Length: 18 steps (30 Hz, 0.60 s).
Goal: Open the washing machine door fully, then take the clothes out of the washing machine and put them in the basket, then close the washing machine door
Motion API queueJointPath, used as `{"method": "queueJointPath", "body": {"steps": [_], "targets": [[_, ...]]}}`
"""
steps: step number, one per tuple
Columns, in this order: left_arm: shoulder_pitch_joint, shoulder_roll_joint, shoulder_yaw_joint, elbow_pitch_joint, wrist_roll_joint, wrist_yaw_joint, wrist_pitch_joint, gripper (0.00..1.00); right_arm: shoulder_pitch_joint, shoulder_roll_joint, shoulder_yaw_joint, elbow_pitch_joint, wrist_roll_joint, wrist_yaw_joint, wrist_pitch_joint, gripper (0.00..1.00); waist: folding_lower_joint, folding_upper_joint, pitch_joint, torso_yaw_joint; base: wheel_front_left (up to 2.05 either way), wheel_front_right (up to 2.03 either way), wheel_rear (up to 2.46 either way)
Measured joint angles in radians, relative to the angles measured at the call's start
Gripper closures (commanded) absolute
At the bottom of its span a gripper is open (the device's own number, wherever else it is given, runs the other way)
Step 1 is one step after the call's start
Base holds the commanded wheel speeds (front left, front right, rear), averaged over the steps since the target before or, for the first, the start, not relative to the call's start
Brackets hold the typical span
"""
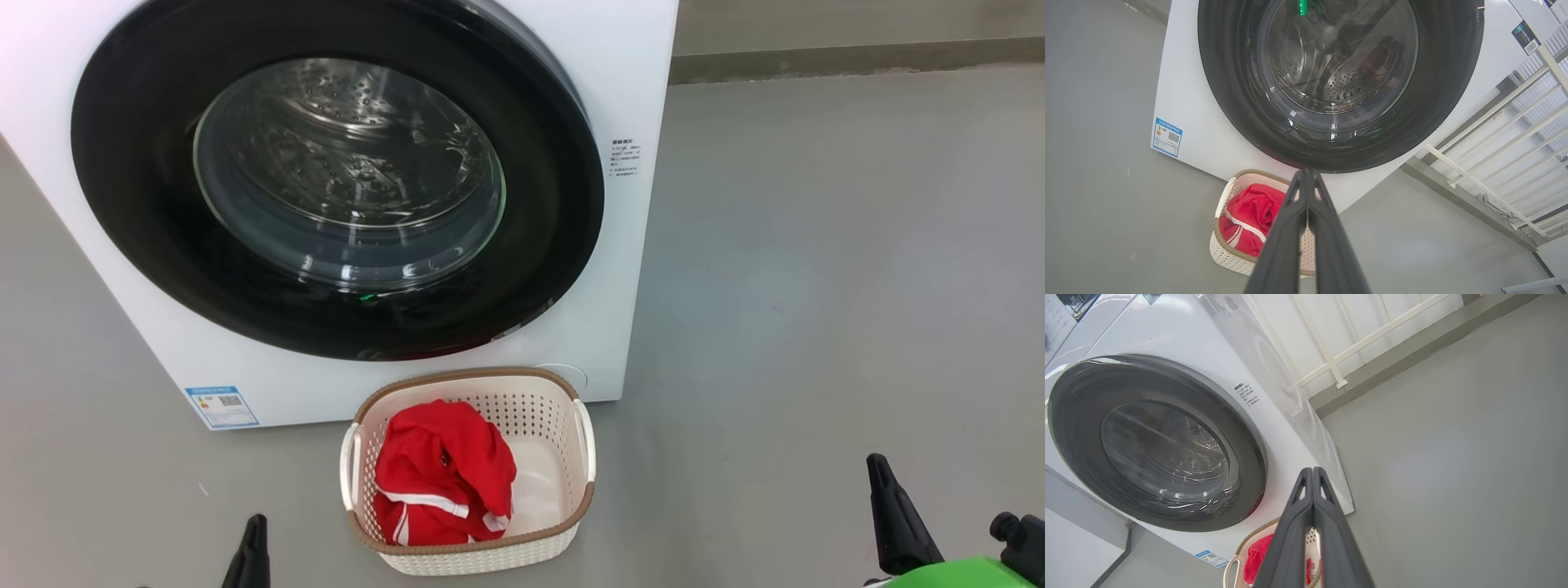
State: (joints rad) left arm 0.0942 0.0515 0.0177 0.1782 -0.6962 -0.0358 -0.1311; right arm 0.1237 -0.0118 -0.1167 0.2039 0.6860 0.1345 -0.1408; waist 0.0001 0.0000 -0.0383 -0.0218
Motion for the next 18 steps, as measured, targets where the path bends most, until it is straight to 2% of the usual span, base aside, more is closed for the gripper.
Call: {"method": "queueJointPath", "body": {"steps": [18], "targets": [[-0.040,-0.003,0.013,0.018,-0.191,-0.018,0.053,1.00,-0.033,-0.005,-0.002,0.013,0.191,0.000,0.054,1.00,0.0000,0.0000,0.009,0.005,0.00,0.00,0.00]]}}
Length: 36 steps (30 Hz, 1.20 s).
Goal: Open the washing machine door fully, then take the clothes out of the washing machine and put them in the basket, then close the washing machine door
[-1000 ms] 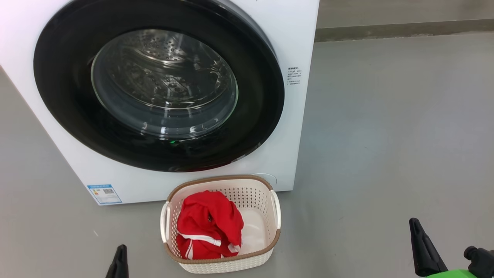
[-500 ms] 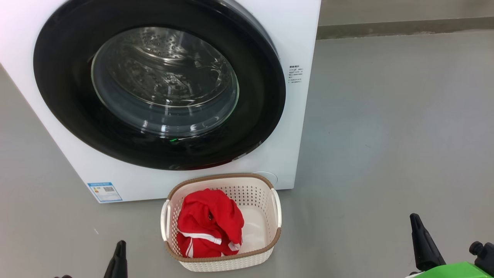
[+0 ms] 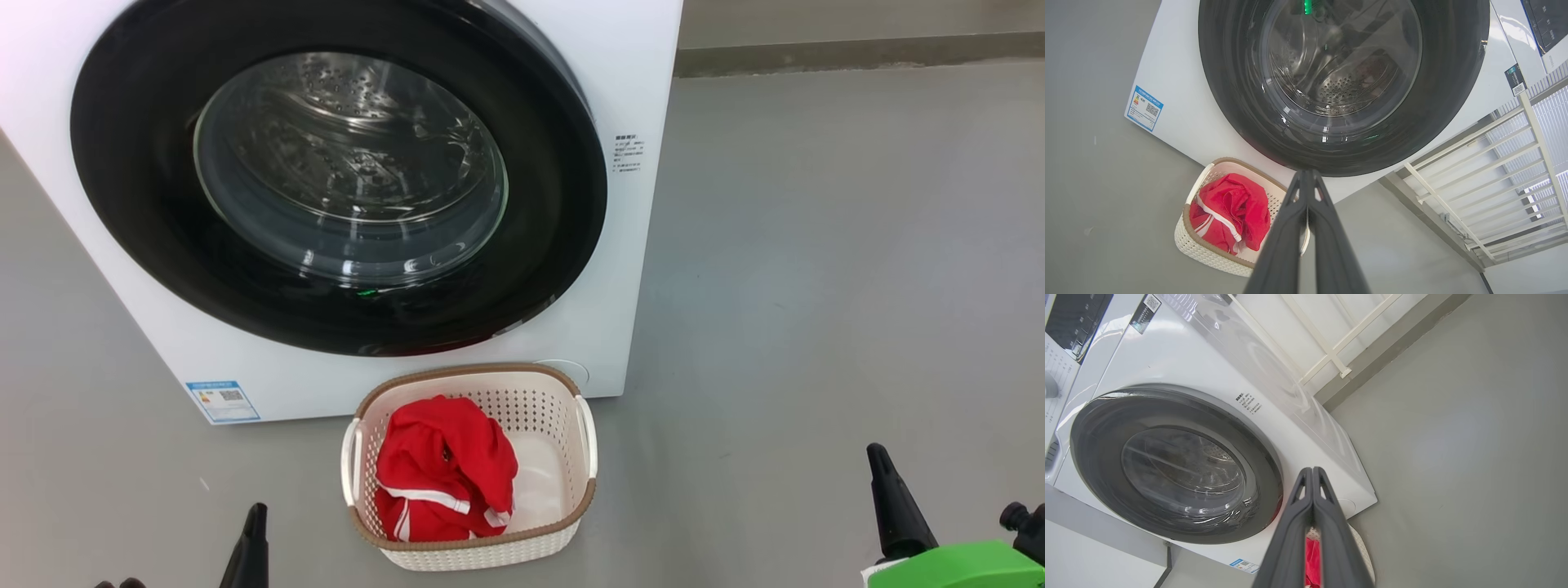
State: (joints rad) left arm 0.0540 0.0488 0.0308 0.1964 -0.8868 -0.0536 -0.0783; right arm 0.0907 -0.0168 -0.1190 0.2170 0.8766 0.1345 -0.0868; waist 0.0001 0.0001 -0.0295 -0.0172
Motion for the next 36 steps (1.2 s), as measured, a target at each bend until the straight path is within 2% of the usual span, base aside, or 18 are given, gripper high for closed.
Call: {"method": "queueJointPath", "body": {"steps": [36], "targets": [[-0.061,-0.002,0.027,0.038,-0.393,-0.035,0.104,1.00,-0.078,-0.009,-0.005,0.029,0.396,-0.003,0.106,1.00,-0.0001,0.0000,0.018,0.009,0.00,0.00,0.00]]}}
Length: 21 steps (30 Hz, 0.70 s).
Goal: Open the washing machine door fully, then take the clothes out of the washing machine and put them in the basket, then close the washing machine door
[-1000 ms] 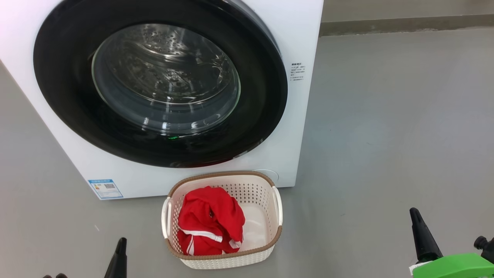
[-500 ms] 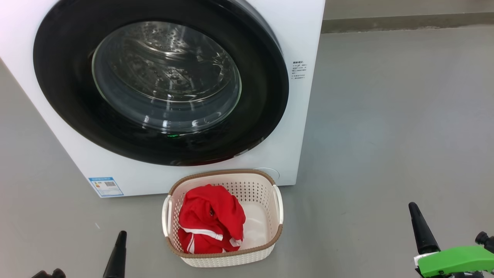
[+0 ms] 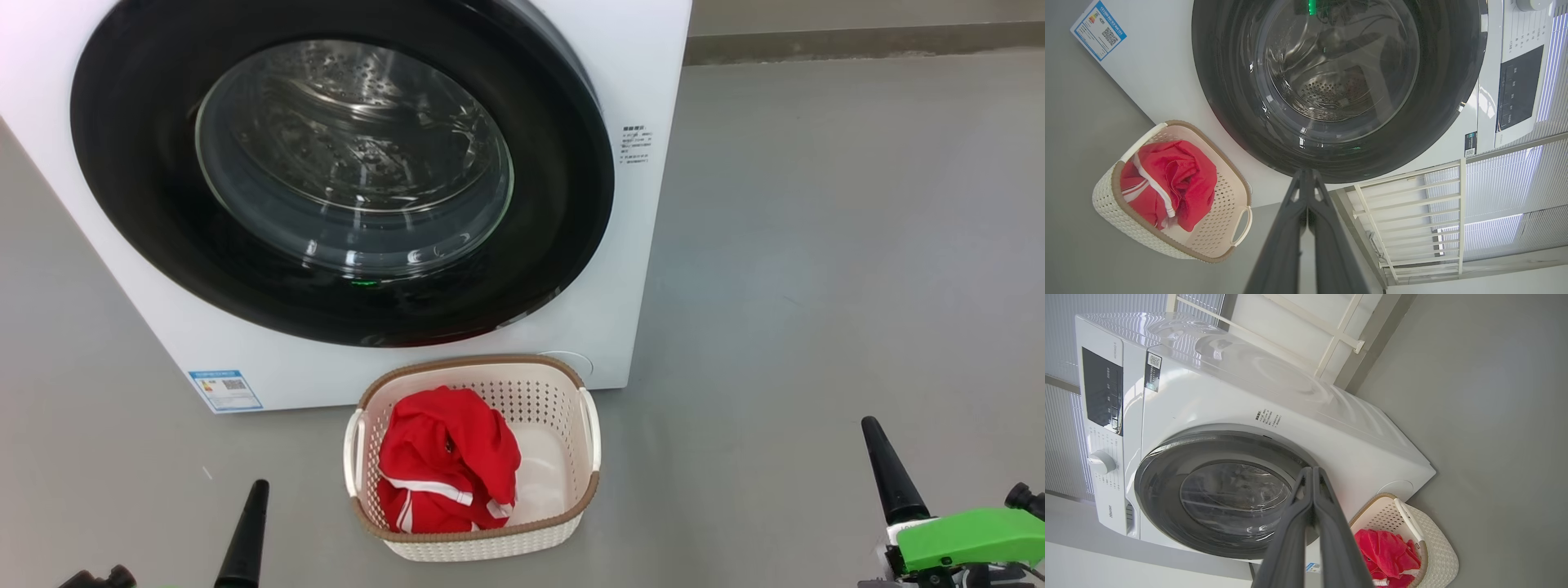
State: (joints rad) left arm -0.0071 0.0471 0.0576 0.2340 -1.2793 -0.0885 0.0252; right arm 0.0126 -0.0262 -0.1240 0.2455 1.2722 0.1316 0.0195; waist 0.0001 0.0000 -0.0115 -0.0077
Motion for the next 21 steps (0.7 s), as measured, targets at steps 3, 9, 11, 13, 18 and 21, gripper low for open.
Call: {"method": "queueJointPath", "body": {"steps": [3,9,11,13,18,21], "targets": [[-0.003,-0.001,0.002,0.002,-0.028,-0.002,0.009,1.00,-0.005,0.000,-0.001,0.003,0.034,0.000,0.009,1.00,0.0000,0.0000,0.001,0.001,0.00,0.00,0.00],[-0.020,-0.002,0.005,0.009,-0.091,-0.009,0.026,1.00,-0.023,-0.002,-0.002,0.008,0.098,0.000,0.026,1.00,0.0000,0.0000,0.004,0.002,0.00,0.00,0.00],[-0.022,-0.002,0.006,0.010,-0.104,-0.009,0.028,1.00,-0.023,-0.002,-0.002,0.009,0.108,0.000,0.027,1.00,0.0000,0.0000,0.005,0.003,0.00,0.00,0.00],[-0.023,-0.002,0.007,0.011,-0.127,-0.010,0.033,1.00,-0.024,-0.003,-0.002,0.010,0.129,0.000,0.035,1.00,0.0000,0.0000,0.006,0.003,0.00,0.00,0.00],[-0.028,-0.003,0.010,0.017,-0.180,-0.018,0.045,1.00,-0.044,-0.005,-0.003,0.013,0.183,0.000,0.050,1.00,0.0000,0.0000,0.008,0.004,0.00,0.00,0.00],[-0.041,-0.004,0.012,0.019,-0.206,-0.019,0.054,1.00,-0.048,-0.006,-0.004,0.015,0.216,0.000,0.060,1.00,0.0000,0.0000,0.010,0.005,0.00,0.00,0.00]]}}
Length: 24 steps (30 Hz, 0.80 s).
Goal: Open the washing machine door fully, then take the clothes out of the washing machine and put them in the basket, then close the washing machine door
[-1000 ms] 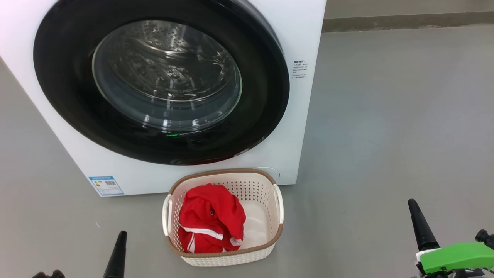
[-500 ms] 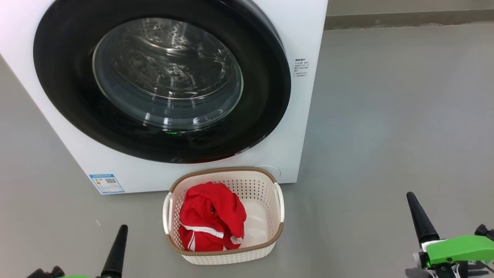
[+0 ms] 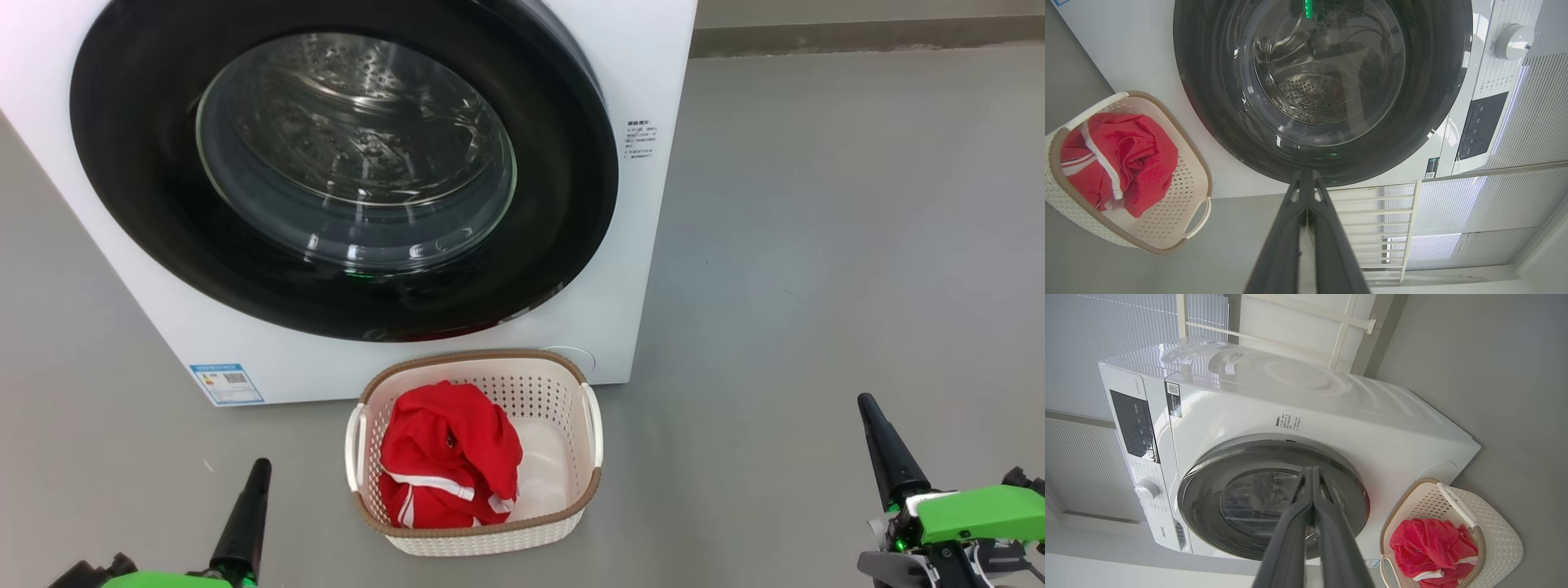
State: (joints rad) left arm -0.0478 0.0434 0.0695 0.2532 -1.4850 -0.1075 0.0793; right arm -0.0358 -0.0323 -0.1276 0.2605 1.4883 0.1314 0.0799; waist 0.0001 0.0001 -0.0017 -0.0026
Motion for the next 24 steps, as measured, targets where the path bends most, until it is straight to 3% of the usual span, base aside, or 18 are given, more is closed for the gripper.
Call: {"method": "queueJointPath", "body": {"steps": [10,24], "targets": [[-0.020,-0.003,0.007,0.011,-0.112,-0.012,0.028,1.00,-0.016,-0.002,-0.002,0.009,0.105,0.000,0.027,1.00,0.0000,0.0000,0.005,0.003,0.00,0.00,0.00],[-0.020,-0.004,0.008,0.013,-0.116,-0.016,0.030,1.00,-0.029,-0.003,-0.003,0.010,0.114,0.000,0.027,1.00,0.0000,0.0000,0.005,0.003,0.00,0.00,0.00]]}}
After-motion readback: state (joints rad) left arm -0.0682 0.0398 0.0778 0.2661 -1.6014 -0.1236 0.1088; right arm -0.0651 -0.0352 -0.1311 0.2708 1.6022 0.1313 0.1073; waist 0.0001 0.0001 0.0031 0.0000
